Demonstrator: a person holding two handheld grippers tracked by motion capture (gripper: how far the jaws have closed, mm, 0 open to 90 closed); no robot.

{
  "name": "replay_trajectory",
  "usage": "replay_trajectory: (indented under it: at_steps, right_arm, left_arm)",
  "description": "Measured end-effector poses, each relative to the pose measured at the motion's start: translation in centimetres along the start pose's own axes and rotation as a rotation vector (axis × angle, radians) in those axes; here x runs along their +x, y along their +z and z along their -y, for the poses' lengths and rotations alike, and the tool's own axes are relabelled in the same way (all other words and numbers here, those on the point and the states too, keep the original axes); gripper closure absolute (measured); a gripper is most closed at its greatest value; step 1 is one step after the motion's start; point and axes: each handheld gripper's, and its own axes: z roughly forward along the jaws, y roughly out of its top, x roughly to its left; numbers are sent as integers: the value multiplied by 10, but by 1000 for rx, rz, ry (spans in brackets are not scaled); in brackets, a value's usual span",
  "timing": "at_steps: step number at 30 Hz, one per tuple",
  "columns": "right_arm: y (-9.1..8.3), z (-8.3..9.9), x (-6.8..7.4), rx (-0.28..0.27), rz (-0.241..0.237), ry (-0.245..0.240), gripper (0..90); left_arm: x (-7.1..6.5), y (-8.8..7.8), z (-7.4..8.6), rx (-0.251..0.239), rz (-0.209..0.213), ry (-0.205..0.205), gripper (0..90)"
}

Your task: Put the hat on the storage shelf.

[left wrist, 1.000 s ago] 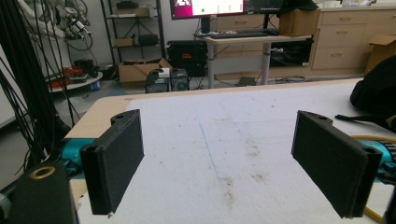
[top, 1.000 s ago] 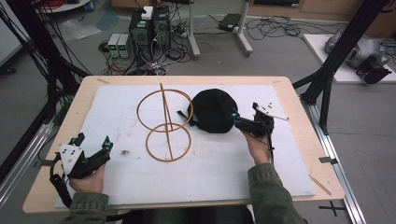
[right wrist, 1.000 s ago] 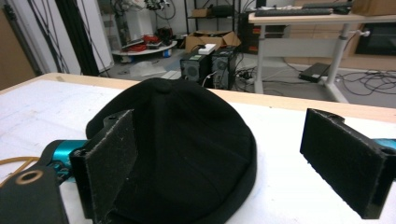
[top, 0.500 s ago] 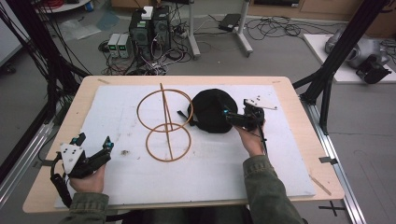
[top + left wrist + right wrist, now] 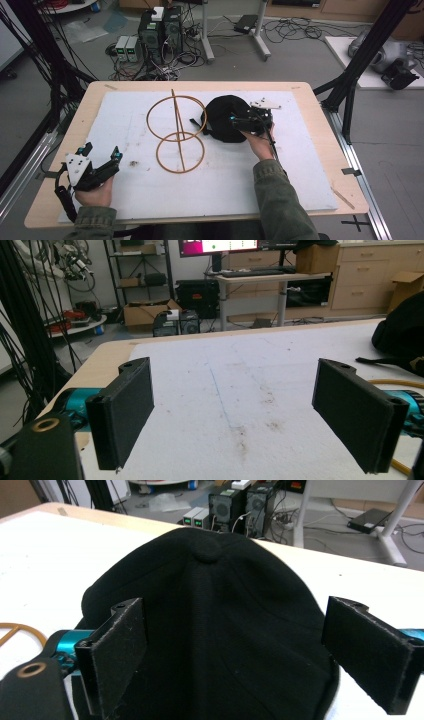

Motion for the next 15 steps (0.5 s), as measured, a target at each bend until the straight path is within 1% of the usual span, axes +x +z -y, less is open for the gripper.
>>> replay_trajectory:
  at_steps: [1, 2, 4, 6, 7, 8, 10, 11, 15]
  right_arm:
    - [2, -1, 2, 11, 3, -11, 108]
    - [4, -1, 3, 18, 10, -33, 116]
    - [8, -2, 6, 31, 4, -57, 137]
    - [13, -2, 8, 46, -13, -49, 156]
    - [17, 0, 8, 66, -21, -46, 202]
    - [17, 0, 8, 66, -21, -46, 202]
    - [18, 1, 8, 75, -27, -35, 241]
    - [18, 1, 7, 80, -34, -25, 278]
    - [18, 1, 6, 83, -48, -22, 417]
  left_arm:
    - [0, 0, 0, 1, 0, 2, 171]
    - [-1, 0, 0, 0, 1, 4, 171]
    - [-1, 0, 0, 0, 0, 6, 171]
    - [0, 0, 0, 1, 0, 2, 171]
    - [0, 0, 0, 0, -1, 2, 172]
    - [0, 0, 0, 2, -1, 3, 172]
    - [0, 1, 0, 2, -1, 4, 172]
    - [-1, 1, 0, 3, 1, 5, 171]
    - [-1, 1, 0, 5, 2, 6, 172]
